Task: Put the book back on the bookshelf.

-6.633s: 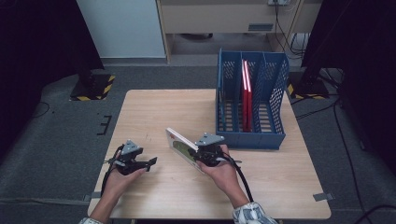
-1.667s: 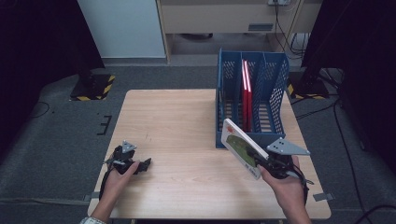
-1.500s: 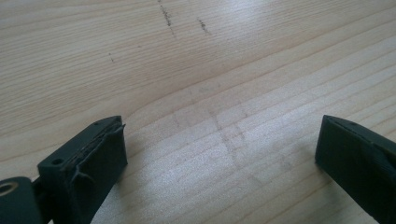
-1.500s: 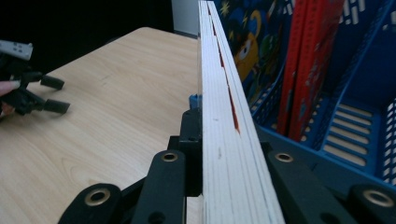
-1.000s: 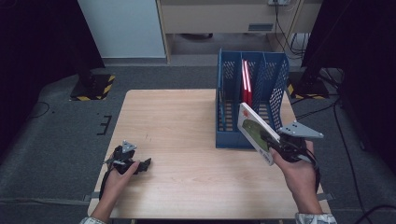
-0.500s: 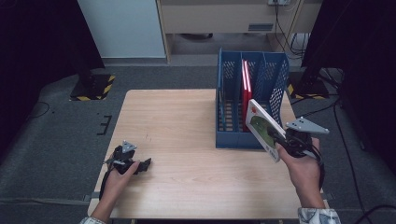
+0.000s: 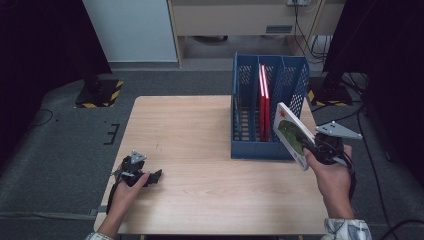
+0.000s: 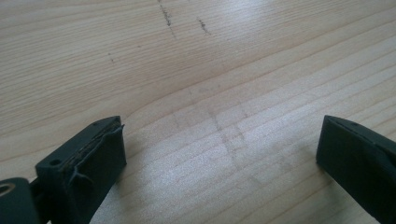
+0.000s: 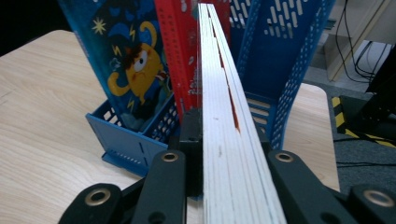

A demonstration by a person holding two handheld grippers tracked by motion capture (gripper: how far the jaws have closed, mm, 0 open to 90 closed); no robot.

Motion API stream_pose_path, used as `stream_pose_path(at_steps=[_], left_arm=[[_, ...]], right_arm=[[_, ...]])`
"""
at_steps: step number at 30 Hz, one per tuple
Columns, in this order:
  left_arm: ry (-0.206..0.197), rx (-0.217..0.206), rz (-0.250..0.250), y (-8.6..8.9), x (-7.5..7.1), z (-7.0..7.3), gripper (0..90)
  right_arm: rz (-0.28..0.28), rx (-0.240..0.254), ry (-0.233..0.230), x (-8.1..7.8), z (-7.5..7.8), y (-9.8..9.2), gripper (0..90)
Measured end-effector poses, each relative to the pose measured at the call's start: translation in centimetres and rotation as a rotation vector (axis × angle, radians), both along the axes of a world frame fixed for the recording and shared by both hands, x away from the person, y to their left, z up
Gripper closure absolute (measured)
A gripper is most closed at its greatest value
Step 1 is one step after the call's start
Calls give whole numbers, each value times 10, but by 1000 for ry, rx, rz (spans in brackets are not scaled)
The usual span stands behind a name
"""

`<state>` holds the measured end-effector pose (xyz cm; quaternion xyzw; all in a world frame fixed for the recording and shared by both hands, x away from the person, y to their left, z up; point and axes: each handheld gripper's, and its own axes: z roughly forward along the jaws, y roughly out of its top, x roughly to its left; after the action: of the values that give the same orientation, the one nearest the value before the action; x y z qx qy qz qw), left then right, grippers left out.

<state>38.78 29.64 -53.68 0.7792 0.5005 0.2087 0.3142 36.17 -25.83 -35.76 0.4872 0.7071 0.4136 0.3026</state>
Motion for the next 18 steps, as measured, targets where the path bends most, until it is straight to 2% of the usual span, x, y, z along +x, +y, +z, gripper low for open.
stream_pose_path(at_steps=[18], left_arm=[[1, -1, 0, 0, 0, 0, 2]], right_arm=[[-103, 5, 0, 18, -2, -14, 760]])
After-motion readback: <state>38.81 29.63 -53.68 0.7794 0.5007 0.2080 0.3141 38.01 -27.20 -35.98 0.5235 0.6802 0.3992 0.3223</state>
